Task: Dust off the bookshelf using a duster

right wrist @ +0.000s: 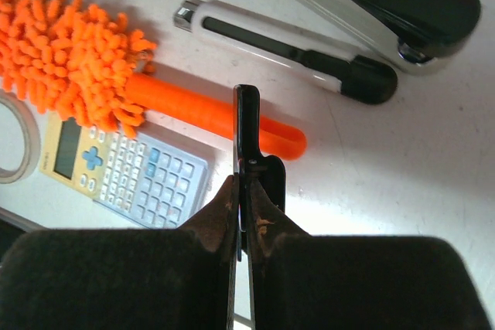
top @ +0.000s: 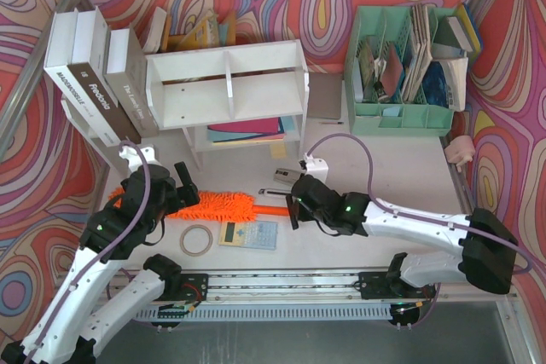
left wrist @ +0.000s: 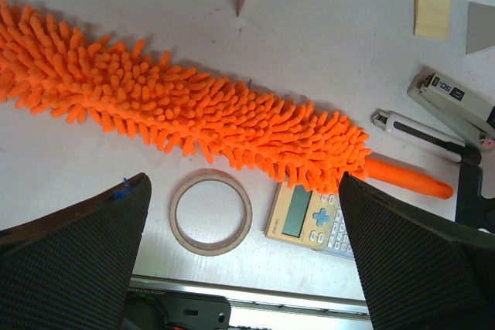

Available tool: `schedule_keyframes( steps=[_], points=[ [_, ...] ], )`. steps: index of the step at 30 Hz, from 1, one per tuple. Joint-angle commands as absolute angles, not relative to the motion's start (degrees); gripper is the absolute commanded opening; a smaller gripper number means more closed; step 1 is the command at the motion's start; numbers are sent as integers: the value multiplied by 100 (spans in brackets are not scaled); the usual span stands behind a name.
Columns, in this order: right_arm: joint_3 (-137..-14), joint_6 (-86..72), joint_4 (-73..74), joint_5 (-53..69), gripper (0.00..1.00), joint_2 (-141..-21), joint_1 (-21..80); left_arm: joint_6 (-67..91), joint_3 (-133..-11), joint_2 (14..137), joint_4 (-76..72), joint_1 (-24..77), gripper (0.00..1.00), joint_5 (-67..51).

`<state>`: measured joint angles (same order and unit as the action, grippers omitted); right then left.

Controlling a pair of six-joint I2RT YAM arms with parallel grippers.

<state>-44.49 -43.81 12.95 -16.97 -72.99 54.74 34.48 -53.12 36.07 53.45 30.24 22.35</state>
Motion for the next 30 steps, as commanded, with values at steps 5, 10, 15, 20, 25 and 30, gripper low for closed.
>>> schedule_keyframes(
  steps=[5, 10, 15, 20, 25, 30],
  points=[
    [-4123, -5075, 1851, -2112, 14, -6931, 5505, 3472, -5254, 3600, 5370, 3017, 98, 2312],
    [-3951, -5316, 1997, -2175, 15, -6823, 5500, 3479, -5248, 3590, 5361, 3018, 98, 2309],
    [-3826, -5482, 2025, -2223, 15, -6825, 5495, 3480, -5245, 3586, 5370, 3021, 99, 2320],
    [-3691, -5649, 1946, -2168, 15, -6923, 5493, 3489, -5243, 3560, 5378, 3020, 98, 2329],
    [-3635, -5759, 1938, -2118, 15, -7020, 5494, 3493, -5240, 3554, 5379, 3017, 98, 2337],
    [-3621, -5792, 1924, -2144, 15, -7068, 5489, 3497, -5240, 3551, 5378, 3017, 99, 2332]
  ],
)
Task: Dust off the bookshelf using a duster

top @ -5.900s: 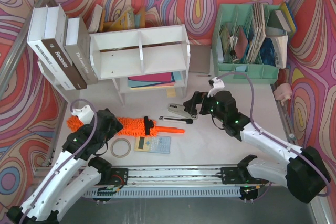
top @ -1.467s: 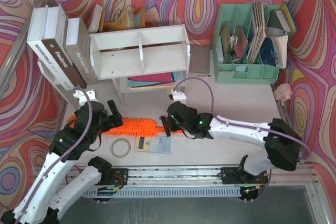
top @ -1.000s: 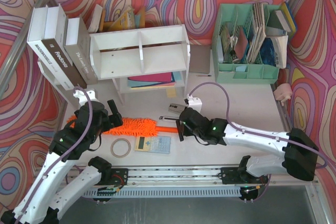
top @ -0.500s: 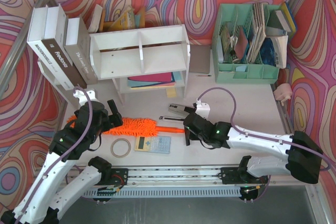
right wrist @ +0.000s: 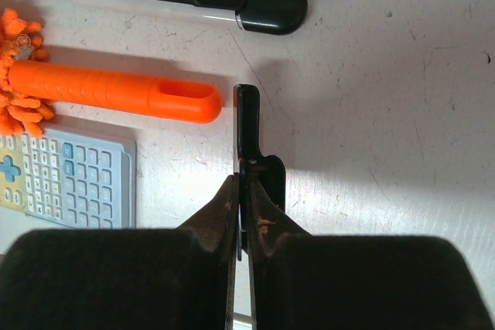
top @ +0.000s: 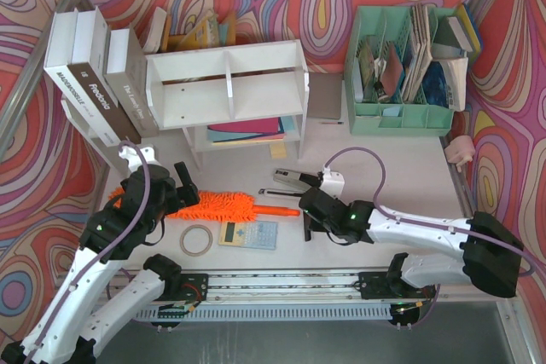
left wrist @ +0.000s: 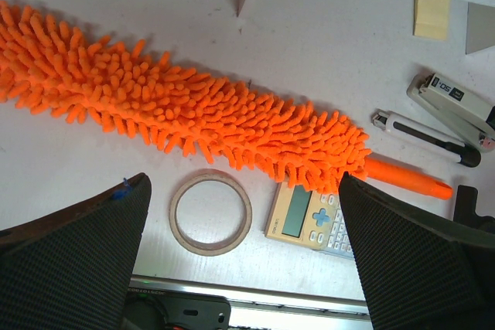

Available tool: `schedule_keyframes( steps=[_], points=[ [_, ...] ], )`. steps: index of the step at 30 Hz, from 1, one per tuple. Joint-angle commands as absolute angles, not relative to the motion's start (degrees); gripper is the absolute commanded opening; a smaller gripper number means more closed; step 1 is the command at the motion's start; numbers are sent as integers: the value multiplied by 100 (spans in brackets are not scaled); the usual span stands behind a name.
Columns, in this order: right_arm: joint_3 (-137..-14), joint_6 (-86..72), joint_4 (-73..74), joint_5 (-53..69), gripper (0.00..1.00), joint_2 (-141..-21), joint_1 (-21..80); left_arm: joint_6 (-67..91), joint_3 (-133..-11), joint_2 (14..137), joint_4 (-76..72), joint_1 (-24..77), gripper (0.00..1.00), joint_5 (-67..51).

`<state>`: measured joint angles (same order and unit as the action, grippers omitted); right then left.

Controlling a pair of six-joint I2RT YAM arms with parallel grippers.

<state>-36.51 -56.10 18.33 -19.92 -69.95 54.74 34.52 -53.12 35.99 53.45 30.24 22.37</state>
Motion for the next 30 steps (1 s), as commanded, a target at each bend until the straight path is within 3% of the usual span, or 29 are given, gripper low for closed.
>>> schedule_keyframes(
  steps=[1, 6, 15, 22, 30],
  points=[
    [-3628, -5806, 1945, -2144, 16, -7091, 5493, 3498, -5238, 3551, 5379, 3016, 99, 2332],
    [-3674, -5868, 2034, -2187, 20, -7171, 5491, 3498, -5246, 3535, 5388, 3016, 98, 2351],
    [-3893, -5634, 2129, -2405, 50, -7099, 5493, 3507, -5238, 3533, 5390, 3019, 98, 2377],
    [-4247, -4169, 1652, -2520, 61, -6902, 5493, 3530, -5242, 3511, 5403, 3021, 99, 2439],
    [-4344, -2273, 265, -1579, 77, -6960, 5517, 3586, -5240, 3431, 5449, 3017, 99, 2563]
  ],
)
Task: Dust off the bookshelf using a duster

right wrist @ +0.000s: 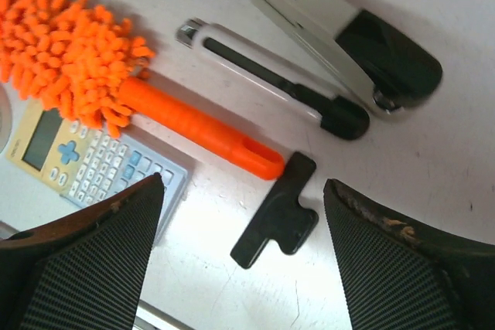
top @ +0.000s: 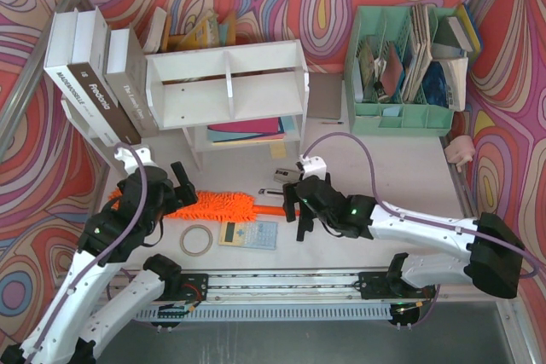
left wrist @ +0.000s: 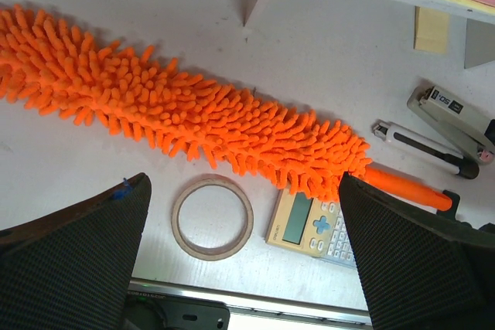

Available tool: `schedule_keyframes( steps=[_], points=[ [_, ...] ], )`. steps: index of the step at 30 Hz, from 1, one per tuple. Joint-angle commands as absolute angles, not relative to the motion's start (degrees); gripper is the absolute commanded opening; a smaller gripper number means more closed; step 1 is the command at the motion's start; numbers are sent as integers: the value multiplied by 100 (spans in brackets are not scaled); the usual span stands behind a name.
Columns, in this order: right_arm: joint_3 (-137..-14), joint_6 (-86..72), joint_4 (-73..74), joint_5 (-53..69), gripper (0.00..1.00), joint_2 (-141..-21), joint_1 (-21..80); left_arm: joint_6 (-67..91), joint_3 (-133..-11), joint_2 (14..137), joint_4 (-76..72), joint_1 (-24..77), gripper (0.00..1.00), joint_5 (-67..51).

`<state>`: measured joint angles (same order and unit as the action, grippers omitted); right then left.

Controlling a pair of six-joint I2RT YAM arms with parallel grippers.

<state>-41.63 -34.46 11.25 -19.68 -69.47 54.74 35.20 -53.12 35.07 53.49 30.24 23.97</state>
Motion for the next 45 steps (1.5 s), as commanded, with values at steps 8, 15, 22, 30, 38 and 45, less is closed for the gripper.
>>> schedule_keyframes(
  steps=[8, 15, 22, 30, 38, 45],
  points=[
    [-3929, -756, -1482, -963, 89, -7129, 5550, 3601, -5240, 3410, 5467, 3016, 98, 2623],
    [-4448, 113, -1669, 52, 91, -8071, 5554, 3599, -5243, 3411, 5467, 3017, 98, 2632],
    [-4939, 596, -1950, 196, 90, -8879, 5554, 3611, -5237, 3401, 5467, 3020, 99, 2654],
    [-5456, 995, -1923, 321, 89, -9640, 5553, 3597, -5239, 3423, 5445, 3018, 99, 2628],
    [-5909, 1175, -1877, 566, 82, -10272, 5553, 3592, -5232, 3428, 5438, 3015, 98, 2602],
    [-6203, 1188, -1717, 672, 80, -10671, 5548, 3595, -5231, 3426, 5432, 3017, 99, 2602]
  ],
)
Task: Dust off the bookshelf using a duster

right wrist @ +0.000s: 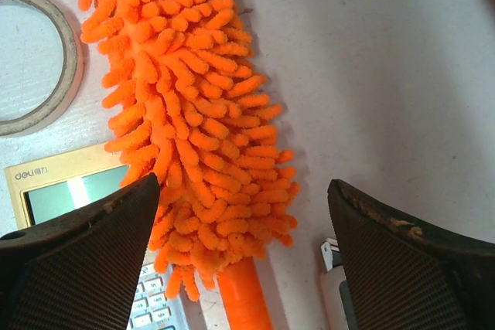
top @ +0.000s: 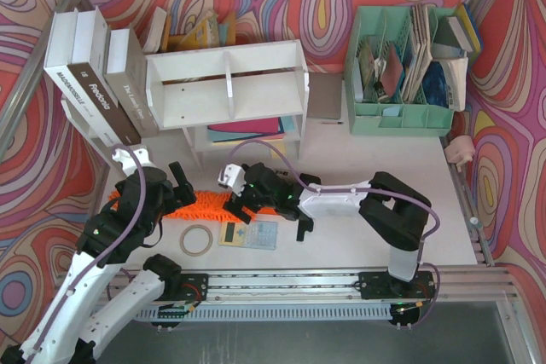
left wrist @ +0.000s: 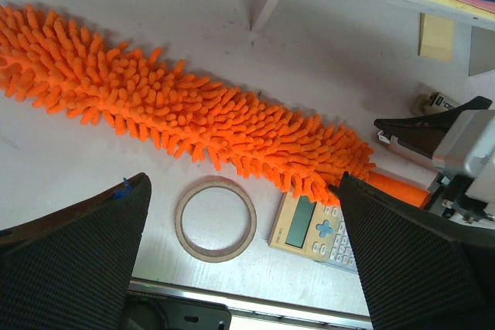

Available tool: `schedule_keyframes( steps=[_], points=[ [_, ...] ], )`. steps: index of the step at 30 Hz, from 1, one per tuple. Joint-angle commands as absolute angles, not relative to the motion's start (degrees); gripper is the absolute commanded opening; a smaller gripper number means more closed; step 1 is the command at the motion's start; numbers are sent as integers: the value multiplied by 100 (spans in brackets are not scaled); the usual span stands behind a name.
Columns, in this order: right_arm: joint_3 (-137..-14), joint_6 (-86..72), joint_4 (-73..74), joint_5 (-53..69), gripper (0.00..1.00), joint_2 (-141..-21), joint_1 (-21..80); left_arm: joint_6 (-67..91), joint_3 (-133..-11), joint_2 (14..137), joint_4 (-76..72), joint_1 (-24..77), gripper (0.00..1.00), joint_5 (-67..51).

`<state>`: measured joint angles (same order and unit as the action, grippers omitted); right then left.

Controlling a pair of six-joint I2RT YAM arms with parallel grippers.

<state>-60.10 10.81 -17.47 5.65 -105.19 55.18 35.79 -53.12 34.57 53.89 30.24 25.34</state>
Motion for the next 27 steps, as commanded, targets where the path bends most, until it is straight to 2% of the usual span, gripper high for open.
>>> schedule_keyframes(
  steps=[1, 10, 27],
  points=[
    [-6207, 1187, -1714, 674, 80, -10691, 5552, 3589, -5230, 3422, 5432, 3020, 98, 2596],
    [-6358, 1127, -1667, 716, 80, -10967, 5565, 3594, -5226, 3428, 5432, 3017, 99, 2593],
    [-6342, 1240, -1814, 274, 67, -11231, 5580, 3595, -5221, 3428, 5427, 3017, 98, 2602]
  ],
)
